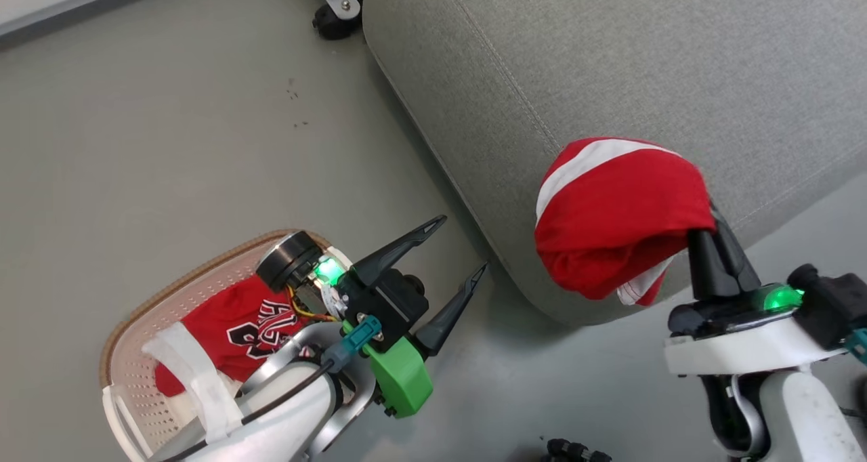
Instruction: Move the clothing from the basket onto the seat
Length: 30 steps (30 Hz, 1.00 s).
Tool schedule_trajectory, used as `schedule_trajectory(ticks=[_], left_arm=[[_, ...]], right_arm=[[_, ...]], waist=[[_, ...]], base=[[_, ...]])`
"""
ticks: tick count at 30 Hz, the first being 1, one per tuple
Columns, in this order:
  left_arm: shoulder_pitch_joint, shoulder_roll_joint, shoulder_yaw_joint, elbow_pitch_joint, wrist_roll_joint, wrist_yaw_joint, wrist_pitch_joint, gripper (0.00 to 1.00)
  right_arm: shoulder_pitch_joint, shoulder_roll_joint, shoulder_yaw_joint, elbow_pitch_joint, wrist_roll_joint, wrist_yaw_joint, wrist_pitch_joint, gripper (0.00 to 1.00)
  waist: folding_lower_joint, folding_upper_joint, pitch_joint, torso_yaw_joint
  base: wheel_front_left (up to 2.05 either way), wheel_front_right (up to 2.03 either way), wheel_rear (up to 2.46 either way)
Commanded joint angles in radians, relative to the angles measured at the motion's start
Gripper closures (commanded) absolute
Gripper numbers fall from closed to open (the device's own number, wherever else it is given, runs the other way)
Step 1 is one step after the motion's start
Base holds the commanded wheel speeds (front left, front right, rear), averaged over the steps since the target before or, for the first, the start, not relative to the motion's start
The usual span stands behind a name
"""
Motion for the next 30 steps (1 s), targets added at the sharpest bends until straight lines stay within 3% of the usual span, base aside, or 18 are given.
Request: schedule_trajectory(ticks=[1,9,14,18,23,30], left_arm=[[-0.023,0.008,0.001,-0.004,-0.001,-0.007,0.006,0.00],[-0.075,0.026,-0.001,-0.034,0.020,-0.012,0.046,0.00],[-0.115,0.025,-0.003,-0.075,0.040,-0.013,0.071,0.00],[-0.164,0.023,-0.011,-0.105,0.055,-0.028,0.088,0.00],[-0.211,0.003,-0.017,-0.121,0.071,-0.034,0.086,0.00],[-0.230,-0.008,-0.026,-0.122,0.083,-0.029,0.074,0.00]], right_arm=[[-0.016,-0.002,-0.030,-0.017,0.044,-0.001,-0.005,1.00],[-0.204,-0.001,-0.156,-0.074,0.137,-0.001,-0.005,1.00],[-0.376,-0.001,-0.246,-0.080,0.081,-0.001,-0.005,1.00],[-0.521,-0.054,-0.323,-0.057,0.042,-0.001,-0.005,1.00],[-0.683,-0.166,-0.431,-0.001,0.019,-0.001,-0.005,1.00],[-0.780,-0.262,-0.564,0.103,-0.044,-0.002,-0.005,1.00]], waist=[[-0.0001,-0.0001,0.081,-0.042],[-0.0001,-0.0001,0.210,-0.030],[-0.0001,-0.0001,0.306,0.009],[-0.0001,-0.0001,0.396,0.062],[-0.0001,-0.0001,0.490,0.140],[-0.0001,-0.0001,0.556,0.213]], base=[[0.00,0.00,0.00],[0.00,0.00,0.00],[0.00,0.00,0.00],[0.00,0.00,0.00],[0.00,0.00,0.00],[0.00,0.00,0.00]])
